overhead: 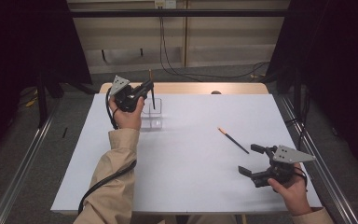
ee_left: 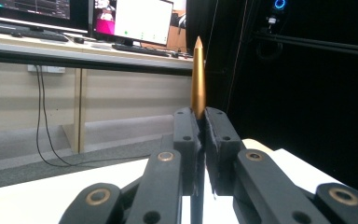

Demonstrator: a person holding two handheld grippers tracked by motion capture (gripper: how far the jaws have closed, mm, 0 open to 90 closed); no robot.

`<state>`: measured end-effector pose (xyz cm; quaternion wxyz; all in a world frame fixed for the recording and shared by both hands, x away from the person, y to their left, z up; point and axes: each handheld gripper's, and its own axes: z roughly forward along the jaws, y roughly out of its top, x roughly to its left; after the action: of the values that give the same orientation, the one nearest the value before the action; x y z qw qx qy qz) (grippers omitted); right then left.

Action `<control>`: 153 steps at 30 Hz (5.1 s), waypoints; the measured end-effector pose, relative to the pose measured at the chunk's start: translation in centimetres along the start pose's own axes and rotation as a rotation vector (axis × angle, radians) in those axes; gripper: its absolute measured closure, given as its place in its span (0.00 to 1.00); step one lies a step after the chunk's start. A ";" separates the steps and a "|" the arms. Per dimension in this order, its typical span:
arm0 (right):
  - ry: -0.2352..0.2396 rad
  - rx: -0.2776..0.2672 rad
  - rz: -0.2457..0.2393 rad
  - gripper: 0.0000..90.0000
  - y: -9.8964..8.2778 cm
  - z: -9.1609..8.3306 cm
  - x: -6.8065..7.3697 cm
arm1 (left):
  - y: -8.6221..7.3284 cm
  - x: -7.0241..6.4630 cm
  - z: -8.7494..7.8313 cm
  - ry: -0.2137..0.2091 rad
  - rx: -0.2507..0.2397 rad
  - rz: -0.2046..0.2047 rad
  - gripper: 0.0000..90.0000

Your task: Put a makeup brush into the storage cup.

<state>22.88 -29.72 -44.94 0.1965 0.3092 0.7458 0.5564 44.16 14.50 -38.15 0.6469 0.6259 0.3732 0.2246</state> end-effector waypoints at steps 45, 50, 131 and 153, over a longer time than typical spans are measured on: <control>0.005 -0.003 -0.008 0.05 0.0 -0.1 0.0 | -1.8 0.3 0.8 0.021 0.025 0.002 0.93; 0.002 -0.002 -0.006 0.05 0.0 -0.1 0.0 | -2.3 0.3 0.8 0.022 0.033 -0.002 0.93; 0.013 0.006 -0.014 0.05 0.0 0.1 0.1 | -3.3 1.1 -1.6 -0.045 -0.028 -0.007 0.21; 0.012 0.006 -0.018 0.05 0.1 0.2 0.1 | -3.2 1.3 -4.1 -0.084 0.011 0.037 0.08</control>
<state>22.92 -29.51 -44.94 0.1959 0.2998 0.7514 0.5542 41.26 17.76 -41.27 0.6544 0.6450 0.3354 0.2080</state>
